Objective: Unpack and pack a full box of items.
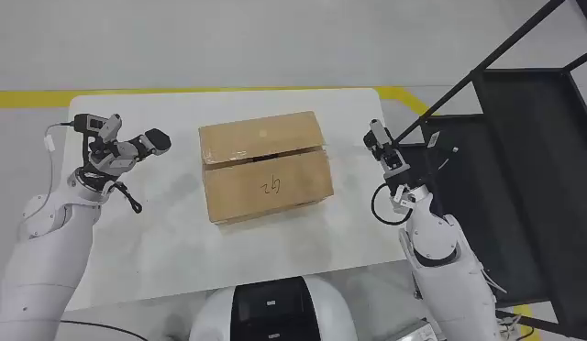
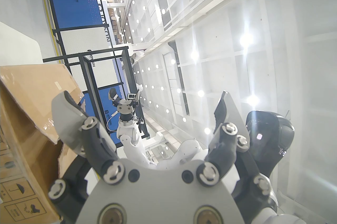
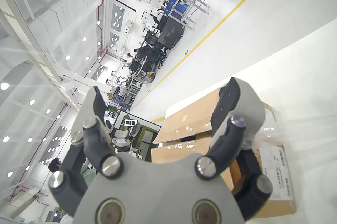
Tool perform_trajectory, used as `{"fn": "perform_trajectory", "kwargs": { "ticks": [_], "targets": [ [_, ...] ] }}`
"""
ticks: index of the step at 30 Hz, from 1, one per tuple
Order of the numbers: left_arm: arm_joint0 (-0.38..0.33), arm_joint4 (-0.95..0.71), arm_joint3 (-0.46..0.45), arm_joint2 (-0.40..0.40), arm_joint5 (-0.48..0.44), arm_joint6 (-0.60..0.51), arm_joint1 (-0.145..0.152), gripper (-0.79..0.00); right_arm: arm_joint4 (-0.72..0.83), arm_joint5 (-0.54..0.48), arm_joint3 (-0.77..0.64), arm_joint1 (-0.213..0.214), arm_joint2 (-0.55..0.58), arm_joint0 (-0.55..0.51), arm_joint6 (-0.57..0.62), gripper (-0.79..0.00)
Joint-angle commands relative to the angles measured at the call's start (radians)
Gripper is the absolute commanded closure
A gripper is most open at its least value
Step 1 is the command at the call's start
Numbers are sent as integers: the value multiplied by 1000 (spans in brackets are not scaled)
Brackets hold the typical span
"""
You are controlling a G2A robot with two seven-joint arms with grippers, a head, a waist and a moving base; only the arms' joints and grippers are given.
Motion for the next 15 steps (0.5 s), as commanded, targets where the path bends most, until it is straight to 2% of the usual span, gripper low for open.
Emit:
{"fn": "perform_trajectory", "kwargs": {
  "ticks": [1,15],
  "targets": [
    [0,0,0,0,0,0,0,-784,0,0,0,0,0,0,0,-784],
    [0,0,0,0,0,0,0,-785,-10,0,2,1,0,1,3,-785]
  ]
}}
